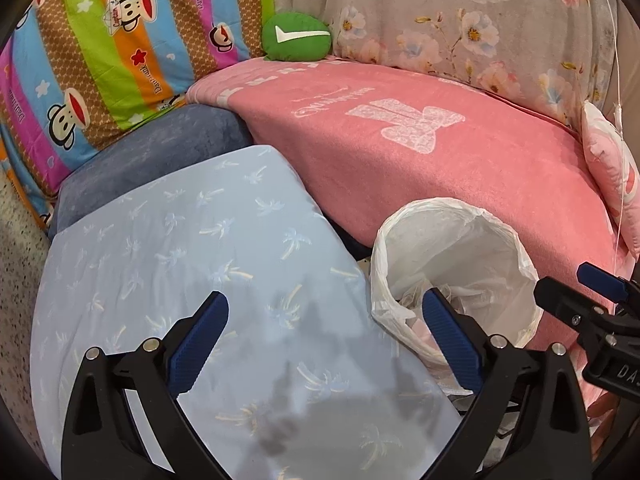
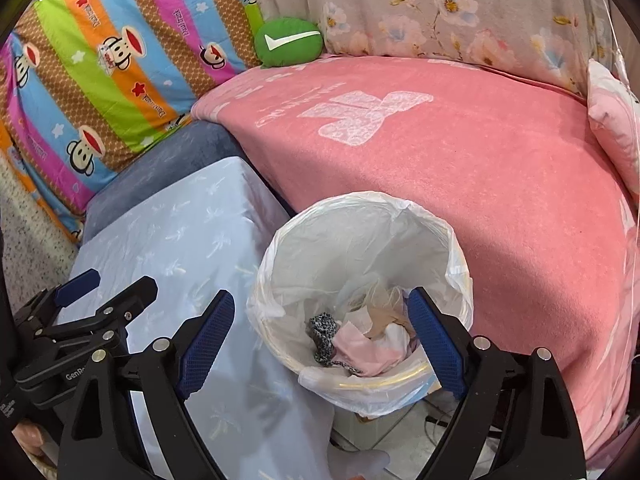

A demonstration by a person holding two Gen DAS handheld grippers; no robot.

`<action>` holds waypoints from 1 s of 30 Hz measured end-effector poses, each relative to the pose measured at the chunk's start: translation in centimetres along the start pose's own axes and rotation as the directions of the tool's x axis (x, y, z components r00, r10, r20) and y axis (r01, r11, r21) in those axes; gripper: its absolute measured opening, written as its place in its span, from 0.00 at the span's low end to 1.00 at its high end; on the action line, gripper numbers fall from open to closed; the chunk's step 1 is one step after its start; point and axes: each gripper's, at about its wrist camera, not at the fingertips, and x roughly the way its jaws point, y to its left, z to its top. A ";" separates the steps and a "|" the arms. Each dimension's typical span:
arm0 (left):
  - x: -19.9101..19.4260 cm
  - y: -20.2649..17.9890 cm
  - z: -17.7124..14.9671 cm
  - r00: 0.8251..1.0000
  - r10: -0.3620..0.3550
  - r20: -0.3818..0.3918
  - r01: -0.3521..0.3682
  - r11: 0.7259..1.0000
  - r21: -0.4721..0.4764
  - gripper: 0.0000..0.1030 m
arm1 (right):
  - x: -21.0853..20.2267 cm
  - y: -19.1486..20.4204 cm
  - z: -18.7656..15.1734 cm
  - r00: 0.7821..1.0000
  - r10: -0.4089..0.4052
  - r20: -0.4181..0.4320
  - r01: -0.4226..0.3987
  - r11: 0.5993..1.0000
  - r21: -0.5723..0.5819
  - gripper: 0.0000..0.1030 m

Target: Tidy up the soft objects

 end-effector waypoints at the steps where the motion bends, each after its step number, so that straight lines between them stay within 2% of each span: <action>1: 0.0 0.0 -0.2 1.000 0.001 -0.005 -0.001 1.000 -0.003 0.91 | 0.0 0.2 -0.1 1.000 -0.012 0.000 0.012 1.000 -0.012 0.83; 13: 0.4 -0.6 -1.5 0.998 -0.001 -0.058 0.000 1.000 -0.010 0.91 | 0.9 0.8 -1.1 0.998 -0.055 -0.032 0.053 0.997 -0.057 0.85; 14: 0.4 -0.5 -1.6 0.998 -0.001 -0.062 0.001 1.000 -0.013 0.91 | 0.9 0.8 -1.1 0.998 -0.058 -0.030 0.056 0.997 -0.058 0.88; 15: 0.5 -0.5 -1.6 0.998 -0.001 -0.066 0.000 1.000 -0.018 0.91 | 0.9 0.7 -1.2 0.998 -0.058 -0.029 0.057 0.997 -0.057 0.95; 30: 0.5 -0.7 -1.8 0.997 0.033 -0.069 -0.035 0.999 -0.032 0.92 | 0.8 0.4 -1.4 0.997 -0.073 -0.026 0.072 0.995 -0.065 0.94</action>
